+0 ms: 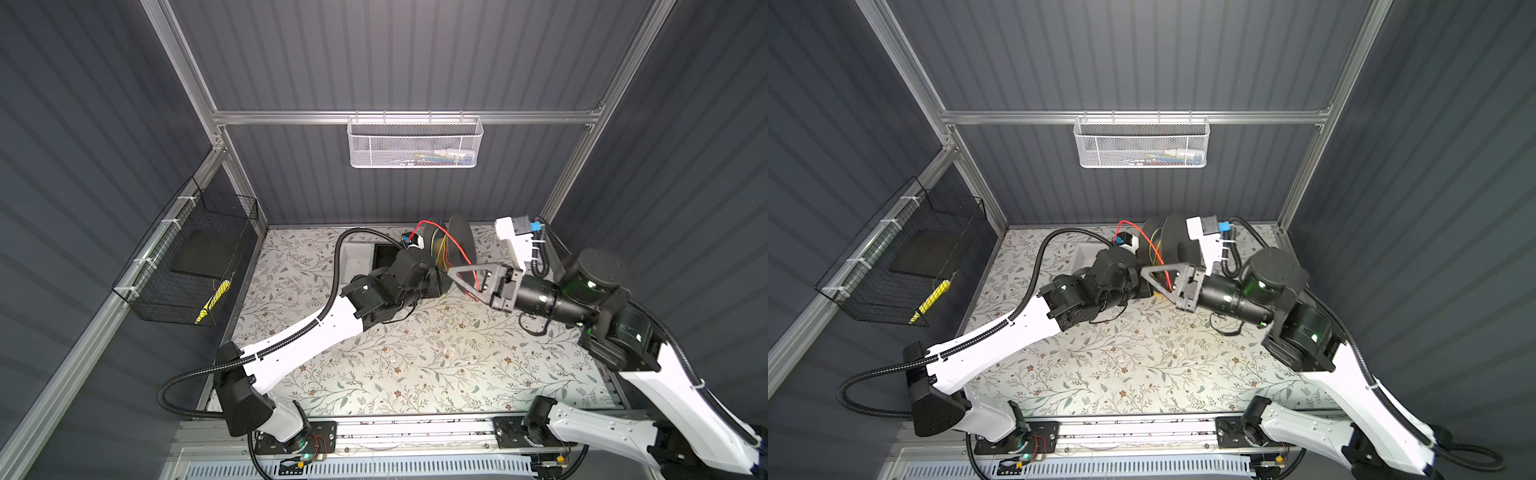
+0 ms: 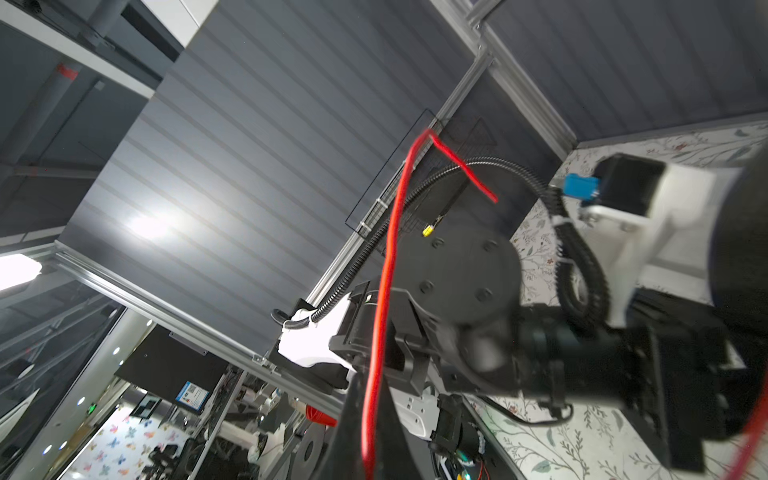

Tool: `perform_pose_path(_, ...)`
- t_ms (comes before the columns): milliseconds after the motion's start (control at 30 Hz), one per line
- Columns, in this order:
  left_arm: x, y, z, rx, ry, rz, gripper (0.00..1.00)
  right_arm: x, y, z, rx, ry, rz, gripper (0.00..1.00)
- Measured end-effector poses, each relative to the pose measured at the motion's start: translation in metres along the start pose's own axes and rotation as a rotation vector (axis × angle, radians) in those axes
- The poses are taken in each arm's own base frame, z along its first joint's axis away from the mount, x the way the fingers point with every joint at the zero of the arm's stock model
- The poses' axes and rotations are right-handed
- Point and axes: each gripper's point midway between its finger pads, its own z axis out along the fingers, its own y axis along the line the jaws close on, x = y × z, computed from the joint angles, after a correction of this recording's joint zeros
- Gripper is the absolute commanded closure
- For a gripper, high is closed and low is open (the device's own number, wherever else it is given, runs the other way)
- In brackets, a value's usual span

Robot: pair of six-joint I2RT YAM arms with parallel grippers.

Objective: Wrap the cables

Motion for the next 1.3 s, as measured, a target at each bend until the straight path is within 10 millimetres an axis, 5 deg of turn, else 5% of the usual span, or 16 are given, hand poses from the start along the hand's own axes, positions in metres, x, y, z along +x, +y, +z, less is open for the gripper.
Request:
perform_pose_path(133,-0.011,-0.002,0.004,0.152,-0.065,-0.159,1.00,0.003,-0.037,-0.044,0.098,-0.170,0.004,1.00)
perform_pose_path(300,-0.019,-0.022,0.004,0.326,-0.111,-0.251,1.00,0.011,-0.069,-0.072,0.164,-0.282,0.031,1.00)
perform_pose_path(533,-0.048,-0.068,-0.021,0.610,-0.162,-0.257,1.00,-0.005,-0.085,-0.123,0.242,-0.492,0.030,1.00)
perform_pose_path(700,-0.034,-0.091,-0.039,0.775,-0.066,-0.199,1.00,-0.017,-0.090,-0.170,0.306,-0.645,0.017,1.00)
perform_pose_path(867,-0.028,-0.100,-0.055,0.893,0.037,-0.169,1.00,-0.028,-0.093,-0.181,0.414,-0.664,-0.043,1.00)
perform_pose_path(1100,-0.004,-0.105,-0.083,1.070,0.204,-0.118,1.00,-0.063,-0.061,-0.185,0.495,-0.674,-0.180,1.00)
perform_pose_path(1300,0.025,-0.098,-0.121,1.103,0.351,-0.001,1.00,-0.094,-0.024,-0.155,0.512,-0.589,-0.282,1.00)
